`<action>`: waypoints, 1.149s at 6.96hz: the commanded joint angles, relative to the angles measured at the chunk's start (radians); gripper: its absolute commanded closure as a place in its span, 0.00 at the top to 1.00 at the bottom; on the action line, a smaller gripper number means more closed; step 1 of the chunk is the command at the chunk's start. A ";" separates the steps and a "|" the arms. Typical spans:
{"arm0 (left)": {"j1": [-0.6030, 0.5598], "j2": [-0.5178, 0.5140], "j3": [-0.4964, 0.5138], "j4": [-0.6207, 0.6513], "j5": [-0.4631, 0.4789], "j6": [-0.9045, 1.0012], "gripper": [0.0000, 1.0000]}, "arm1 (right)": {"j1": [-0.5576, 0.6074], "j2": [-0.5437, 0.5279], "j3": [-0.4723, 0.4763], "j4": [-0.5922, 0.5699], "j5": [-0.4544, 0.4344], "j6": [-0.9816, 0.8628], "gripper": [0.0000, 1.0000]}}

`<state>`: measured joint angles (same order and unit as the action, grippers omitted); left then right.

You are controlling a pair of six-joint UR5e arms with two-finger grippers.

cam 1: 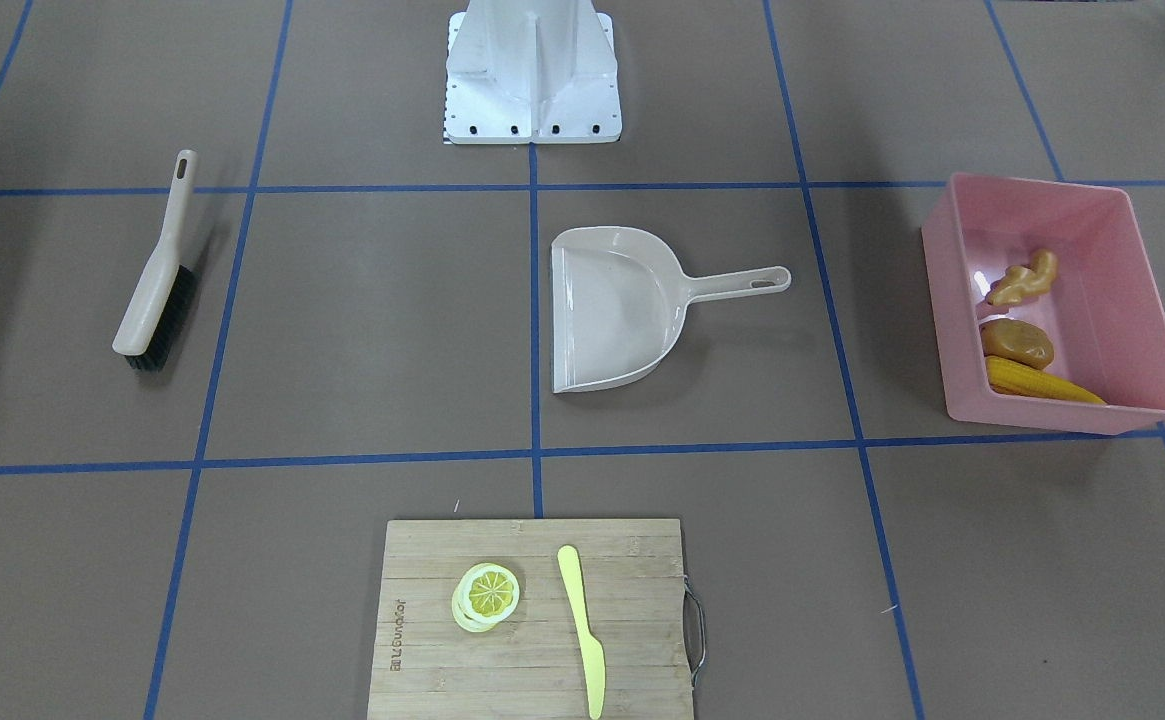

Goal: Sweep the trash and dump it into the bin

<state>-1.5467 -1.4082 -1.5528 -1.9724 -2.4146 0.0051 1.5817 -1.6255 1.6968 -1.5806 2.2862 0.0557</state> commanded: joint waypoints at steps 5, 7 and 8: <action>-0.160 0.078 -0.046 0.230 0.023 0.004 0.99 | -0.048 0.021 -0.039 0.002 -0.005 -0.002 1.00; -0.219 0.019 -0.093 0.454 0.026 0.009 0.99 | -0.048 0.015 -0.037 0.002 -0.004 0.000 1.00; -0.222 0.003 -0.105 0.522 0.028 0.007 0.99 | -0.048 0.015 -0.037 0.002 -0.002 0.000 1.00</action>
<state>-1.7572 -1.3800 -1.6356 -1.5489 -2.3888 0.0131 1.5340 -1.6093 1.6595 -1.5784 2.2824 0.0551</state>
